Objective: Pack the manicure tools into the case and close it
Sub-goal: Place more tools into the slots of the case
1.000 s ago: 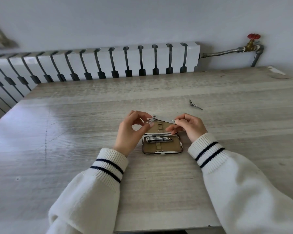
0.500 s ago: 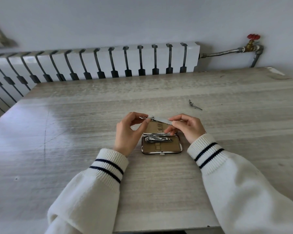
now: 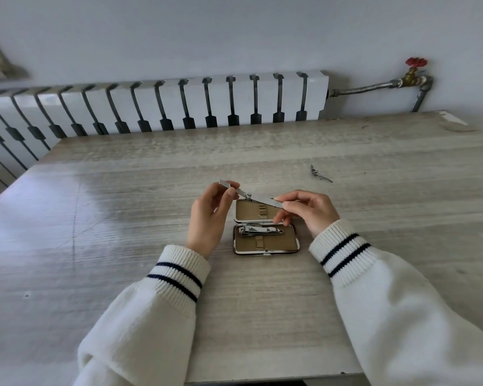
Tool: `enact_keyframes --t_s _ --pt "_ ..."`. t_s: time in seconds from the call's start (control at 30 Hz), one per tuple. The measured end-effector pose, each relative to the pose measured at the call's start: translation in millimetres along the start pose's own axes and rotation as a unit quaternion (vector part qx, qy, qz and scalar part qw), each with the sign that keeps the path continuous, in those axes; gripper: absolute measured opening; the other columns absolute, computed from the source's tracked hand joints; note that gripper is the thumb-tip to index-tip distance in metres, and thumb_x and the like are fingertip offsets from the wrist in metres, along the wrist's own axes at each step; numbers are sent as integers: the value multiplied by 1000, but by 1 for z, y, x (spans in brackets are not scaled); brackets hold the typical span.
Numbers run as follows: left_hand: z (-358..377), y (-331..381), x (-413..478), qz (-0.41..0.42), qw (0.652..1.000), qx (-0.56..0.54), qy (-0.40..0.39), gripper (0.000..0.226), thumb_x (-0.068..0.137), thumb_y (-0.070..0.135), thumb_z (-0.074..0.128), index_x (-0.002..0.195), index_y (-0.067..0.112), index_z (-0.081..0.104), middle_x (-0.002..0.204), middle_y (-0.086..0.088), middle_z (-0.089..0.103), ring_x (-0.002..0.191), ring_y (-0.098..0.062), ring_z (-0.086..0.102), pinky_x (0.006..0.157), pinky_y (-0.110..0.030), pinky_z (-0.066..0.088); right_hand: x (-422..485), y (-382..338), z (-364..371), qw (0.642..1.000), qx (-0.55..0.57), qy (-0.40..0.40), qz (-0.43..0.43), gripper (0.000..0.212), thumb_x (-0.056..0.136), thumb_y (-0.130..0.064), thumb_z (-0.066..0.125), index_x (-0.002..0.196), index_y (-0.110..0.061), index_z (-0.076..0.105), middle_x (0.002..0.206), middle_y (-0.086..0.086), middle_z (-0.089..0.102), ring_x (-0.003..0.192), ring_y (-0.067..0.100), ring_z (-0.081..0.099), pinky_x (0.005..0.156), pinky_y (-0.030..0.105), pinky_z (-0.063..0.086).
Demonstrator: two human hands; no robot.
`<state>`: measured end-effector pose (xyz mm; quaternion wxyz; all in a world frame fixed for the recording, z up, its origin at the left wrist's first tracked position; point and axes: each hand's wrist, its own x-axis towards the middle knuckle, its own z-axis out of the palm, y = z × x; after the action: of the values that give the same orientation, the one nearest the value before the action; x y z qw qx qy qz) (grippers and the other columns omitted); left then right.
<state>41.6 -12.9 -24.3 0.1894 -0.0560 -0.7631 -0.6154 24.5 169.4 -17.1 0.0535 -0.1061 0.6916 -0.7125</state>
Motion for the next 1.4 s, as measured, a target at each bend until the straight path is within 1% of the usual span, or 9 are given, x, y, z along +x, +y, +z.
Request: enact_keyframes --t_s 0.1,0.27,0.4,0.57,0.73,0.9,1.17,1.27,1.4 --pt "0 -2 0 4 1000 3 -7 16 92 16 44 88 24 57 88 11 62 82 3 60 80 -13 48 0 0 -1 1000 -6 -10 2 24 80 8 48 73 -7 65 44 3 65 48 14 62 48 16 49" --pt "0 -3 1 4 1000 10 -24 19 93 18 39 88 27 55 90 11 61 89 -8 61 85 -17 48 0 1 -3 999 -17 -26 5 21 81 7 47 75 -3 65 44 2 64 48 13 61 47 16 48" --pt "0 -6 1 5 999 29 -31 18 94 21 37 89 28 53 89 12 59 88 -5 59 81 -11 46 -1 1 -2 999 -21 -30 5 21 81 6 48 77 -5 66 46 2 65 49 12 62 49 15 48" --pt "-1 -5 1 16 999 28 -14 19 94 20 39 87 31 52 91 13 59 88 -5 59 83 -19 48 0 4 -2 1000 -14 -20 15 14 85 -2 50 89 -1 63 55 -3 70 49 9 60 56 13 51" --pt "-1 -5 1 26 999 24 -19 17 93 24 39 87 32 53 91 11 63 89 -6 61 86 -27 49 0 3 -2 1000 3 4 25 10 84 -6 54 76 -2 59 58 -5 72 49 9 63 54 13 51" --pt "-1 -6 1 41 999 21 -24 14 93 24 41 91 28 54 90 11 66 89 -2 63 81 -18 49 1 3 -6 998 20 19 53 14 81 -10 58 67 -10 59 61 -1 73 51 11 63 56 16 53" --pt "-2 -1 -1 55 996 57 -28 13 92 23 45 87 30 54 85 13 66 82 4 62 74 -8 45 3 5 -8 997 -8 13 70 15 80 -9 59 65 -8 61 58 3 72 50 16 60 54 17 52" --pt "-2 0 -3 70 994 83 -25 10 91 19 45 90 23 55 84 13 65 81 8 61 71 -4 43 2 4 -7 997 -8 9 71 14 81 -8 58 67 -6 60 57 3 72 48 14 59 52 16 52" --pt "0 1 -3 93 990 106 -28 11 90 14 47 90 10 57 92 3 64 83 8 60 72 -4 43 0 2 -8 997 -16 4 71 14 81 -8 58 67 -5 61 54 1 71 45 12 56 51 14 50"
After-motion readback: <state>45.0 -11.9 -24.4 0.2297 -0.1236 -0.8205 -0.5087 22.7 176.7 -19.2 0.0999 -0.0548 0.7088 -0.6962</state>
